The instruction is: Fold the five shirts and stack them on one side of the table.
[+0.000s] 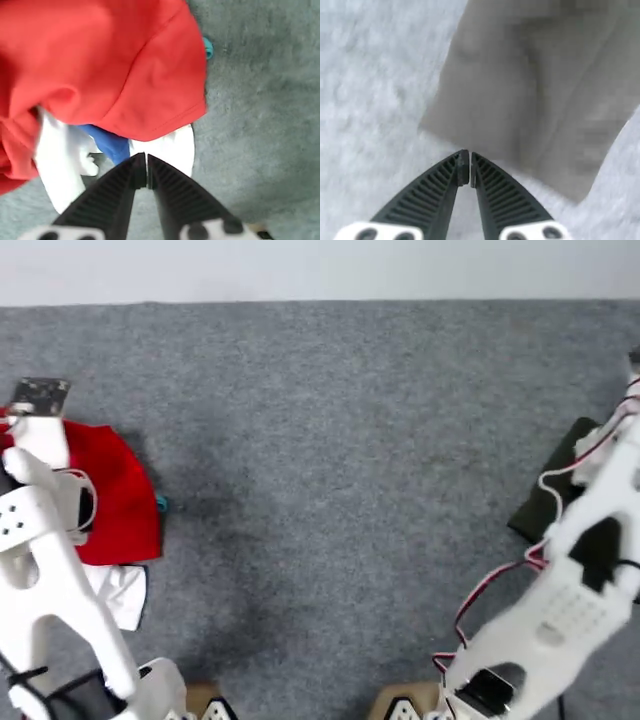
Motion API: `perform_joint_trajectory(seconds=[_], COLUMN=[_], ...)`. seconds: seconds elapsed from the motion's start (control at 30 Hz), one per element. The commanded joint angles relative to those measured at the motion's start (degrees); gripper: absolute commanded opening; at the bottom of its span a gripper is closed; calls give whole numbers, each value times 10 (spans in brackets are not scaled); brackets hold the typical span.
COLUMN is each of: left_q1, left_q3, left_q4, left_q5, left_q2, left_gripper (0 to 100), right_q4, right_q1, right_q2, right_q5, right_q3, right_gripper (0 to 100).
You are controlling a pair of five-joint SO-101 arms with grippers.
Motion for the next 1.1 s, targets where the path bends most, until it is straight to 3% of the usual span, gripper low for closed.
perform_joint_trajectory(seconds=[0.0, 0.23, 0.4, 0.53, 0.93, 1.07], left_q1=[-33, -81, -126, -143, -149, -149], left_q3=[-29, -121, -129, -107, -103, -104], left_q4=[7, -24, -139, -210, -321, -377], left_q5=[-56, -194, -255, -267, -265, -244], left_q2=[-18, -18, -11, 36, 147, 190], left_gripper=[95, 156, 159, 159, 155, 81], right_q4=[24, 23, 23, 23, 25, 25], right_q1=[-10, -12, -13, -13, -13, -13], right_q2=[-130, -225, -262, -276, -278, -278], right_q5=[-8, -8, -9, -10, -11, -11], right_q3=[149, 302, 350, 362, 375, 375], right_gripper=[10, 10, 10, 10, 10, 10])
